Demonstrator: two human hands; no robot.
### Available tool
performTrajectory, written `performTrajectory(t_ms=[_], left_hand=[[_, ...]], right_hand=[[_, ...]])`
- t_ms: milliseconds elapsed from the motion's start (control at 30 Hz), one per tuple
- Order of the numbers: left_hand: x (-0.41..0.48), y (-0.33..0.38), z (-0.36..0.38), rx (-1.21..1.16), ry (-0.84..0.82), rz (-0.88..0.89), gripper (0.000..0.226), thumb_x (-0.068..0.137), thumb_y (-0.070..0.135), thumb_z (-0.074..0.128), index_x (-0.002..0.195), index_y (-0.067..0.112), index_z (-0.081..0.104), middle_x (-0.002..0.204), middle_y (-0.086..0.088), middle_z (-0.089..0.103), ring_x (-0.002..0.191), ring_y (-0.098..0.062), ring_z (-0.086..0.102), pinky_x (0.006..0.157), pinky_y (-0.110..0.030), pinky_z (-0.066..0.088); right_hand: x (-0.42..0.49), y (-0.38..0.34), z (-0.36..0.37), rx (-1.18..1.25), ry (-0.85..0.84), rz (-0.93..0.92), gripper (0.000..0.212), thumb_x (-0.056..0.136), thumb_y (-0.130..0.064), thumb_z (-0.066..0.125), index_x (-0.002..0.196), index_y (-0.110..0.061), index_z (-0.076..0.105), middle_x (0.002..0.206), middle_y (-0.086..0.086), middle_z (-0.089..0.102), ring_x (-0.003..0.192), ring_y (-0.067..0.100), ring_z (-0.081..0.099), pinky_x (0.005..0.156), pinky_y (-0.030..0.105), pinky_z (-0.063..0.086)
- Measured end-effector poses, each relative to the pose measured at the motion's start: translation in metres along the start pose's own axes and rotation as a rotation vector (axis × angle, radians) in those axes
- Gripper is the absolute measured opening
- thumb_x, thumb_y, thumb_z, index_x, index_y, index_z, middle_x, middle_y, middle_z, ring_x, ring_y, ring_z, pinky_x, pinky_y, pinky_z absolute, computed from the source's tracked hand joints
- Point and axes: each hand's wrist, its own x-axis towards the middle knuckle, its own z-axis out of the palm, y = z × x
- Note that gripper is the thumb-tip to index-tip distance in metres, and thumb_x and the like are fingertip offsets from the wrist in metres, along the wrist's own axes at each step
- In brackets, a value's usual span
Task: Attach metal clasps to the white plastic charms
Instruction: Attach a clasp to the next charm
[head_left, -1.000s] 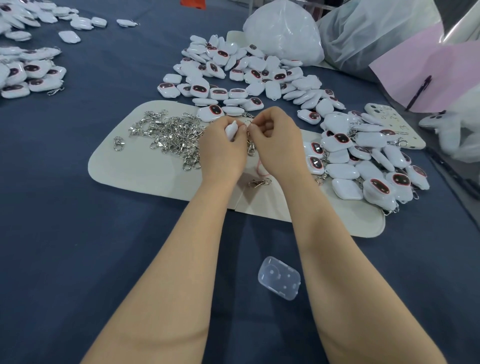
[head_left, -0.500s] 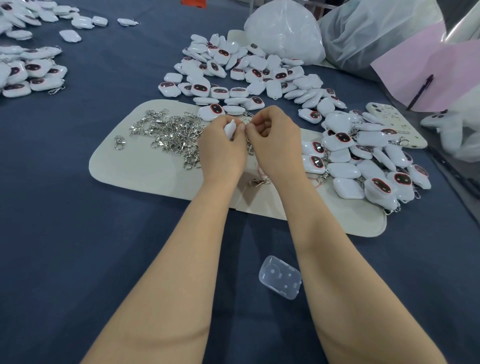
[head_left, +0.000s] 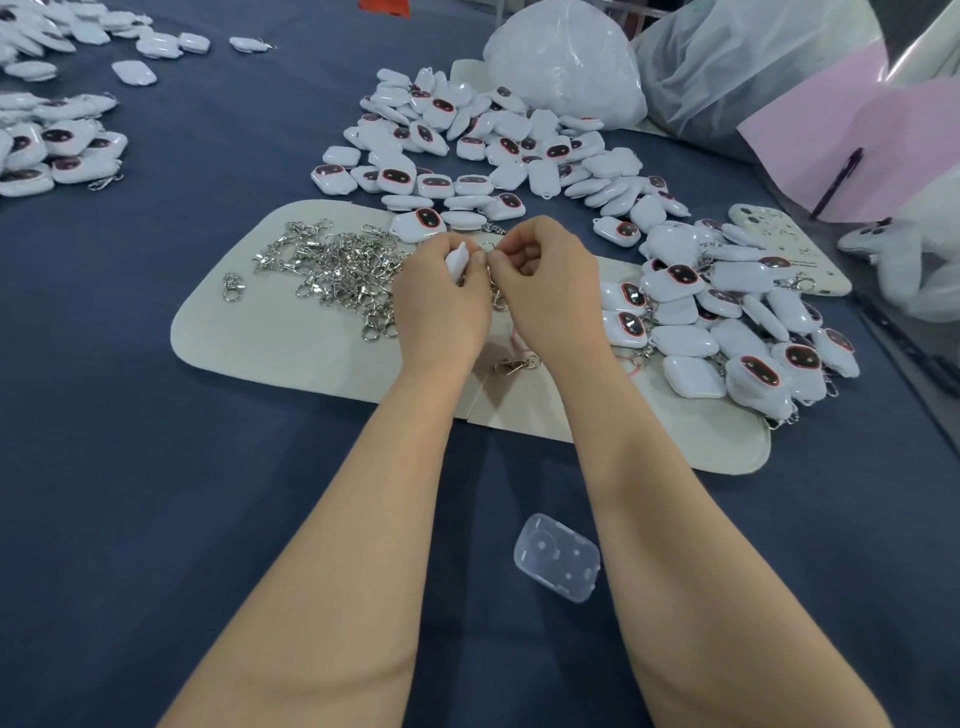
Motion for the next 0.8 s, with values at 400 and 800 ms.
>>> performTrajectory(t_ms=[400, 800], left_hand=[[-0.0002, -0.0018, 0.0001, -0.008, -0.044, -0.001, 0.007, 0.091, 0.015, 0.057, 0.085, 0.017, 0.06, 0.066, 0.016, 0.05, 0.068, -0.013, 0.05, 0.058, -0.018, 0.03], [0.0036, -0.0017, 0.0005, -0.123, -0.134, -0.096, 0.009, 0.088, 0.014, 0.058, 0.08, 0.013, 0.062, 0.065, 0.005, 0.054, 0.067, -0.019, 0.051, 0.064, -0.028, 0.043]], right_hand=[[0.0015, 0.0081, -0.0015, 0.034, -0.081, -0.032, 0.021, 0.088, -0.009, 0.057, 0.078, -0.024, 0.048, 0.071, -0.014, 0.05, 0.064, 0.003, 0.046, 0.061, 0.011, 0.038], [-0.0059, 0.0089, 0.0001, -0.04, -0.053, -0.144, 0.012, 0.09, -0.004, 0.049, 0.086, -0.013, 0.044, 0.084, 0.01, 0.063, 0.073, 0.022, 0.054, 0.067, 0.029, 0.041]])
